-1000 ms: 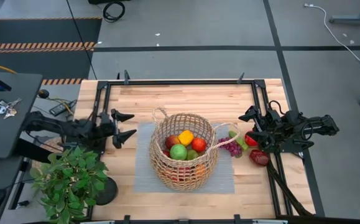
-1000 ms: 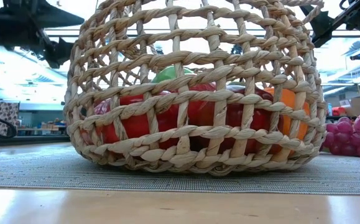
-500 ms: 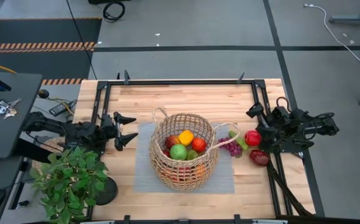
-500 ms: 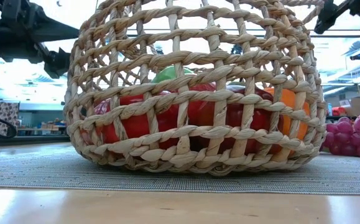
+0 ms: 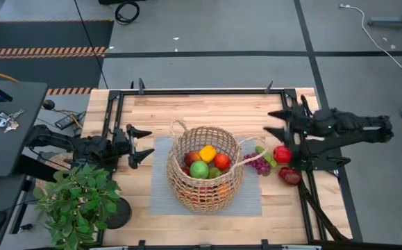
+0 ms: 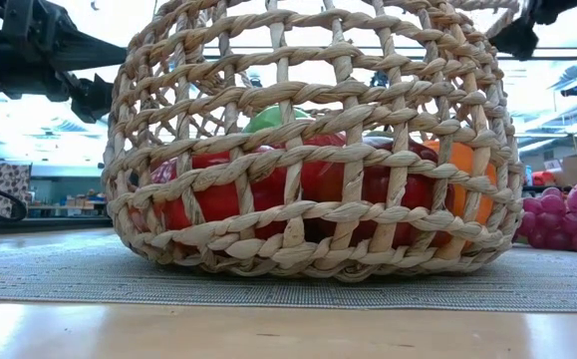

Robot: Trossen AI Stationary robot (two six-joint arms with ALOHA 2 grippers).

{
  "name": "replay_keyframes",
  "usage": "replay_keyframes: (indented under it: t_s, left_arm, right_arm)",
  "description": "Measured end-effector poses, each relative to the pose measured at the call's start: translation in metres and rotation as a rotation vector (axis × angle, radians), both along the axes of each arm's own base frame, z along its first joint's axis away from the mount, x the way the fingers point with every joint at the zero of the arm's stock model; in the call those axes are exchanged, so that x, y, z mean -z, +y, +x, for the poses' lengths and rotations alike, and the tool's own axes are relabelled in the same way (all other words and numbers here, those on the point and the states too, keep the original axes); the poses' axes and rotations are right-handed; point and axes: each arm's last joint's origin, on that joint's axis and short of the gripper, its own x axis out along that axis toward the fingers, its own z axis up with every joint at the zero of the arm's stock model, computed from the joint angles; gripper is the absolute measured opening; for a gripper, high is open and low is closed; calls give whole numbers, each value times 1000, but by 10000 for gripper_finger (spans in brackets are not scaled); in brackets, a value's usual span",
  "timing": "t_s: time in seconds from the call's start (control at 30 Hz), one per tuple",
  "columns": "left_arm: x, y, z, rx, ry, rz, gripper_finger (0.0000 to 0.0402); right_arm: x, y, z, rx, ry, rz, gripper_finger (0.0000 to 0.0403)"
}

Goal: Build produce basket
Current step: Put the red apple into the brown basket

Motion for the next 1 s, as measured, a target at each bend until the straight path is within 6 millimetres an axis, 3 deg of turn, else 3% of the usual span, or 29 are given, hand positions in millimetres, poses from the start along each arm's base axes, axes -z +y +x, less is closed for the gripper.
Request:
replay_keyframes:
  t_s: [0.13,0.27,0.47,0.77,1.0]
  left_arm:
    - [0,0,0,0,0,0,389]
    - [0,0,0,0,0,0,389]
    - [0,0,0,0,0,0,389]
    - [0,0,0,0,0,-1,389]
    - [0,0,0,0,1,0,389]
  right_arm:
    - [-16,-7,2,309,187,69,362]
    - [-26,-13,5,423,397,147,362]
    - [-24,-13,19,204,608,201,362]
    - [-15,-6,38,-48,719,332,362]
    - [3,-5,32,77,979,414,355]
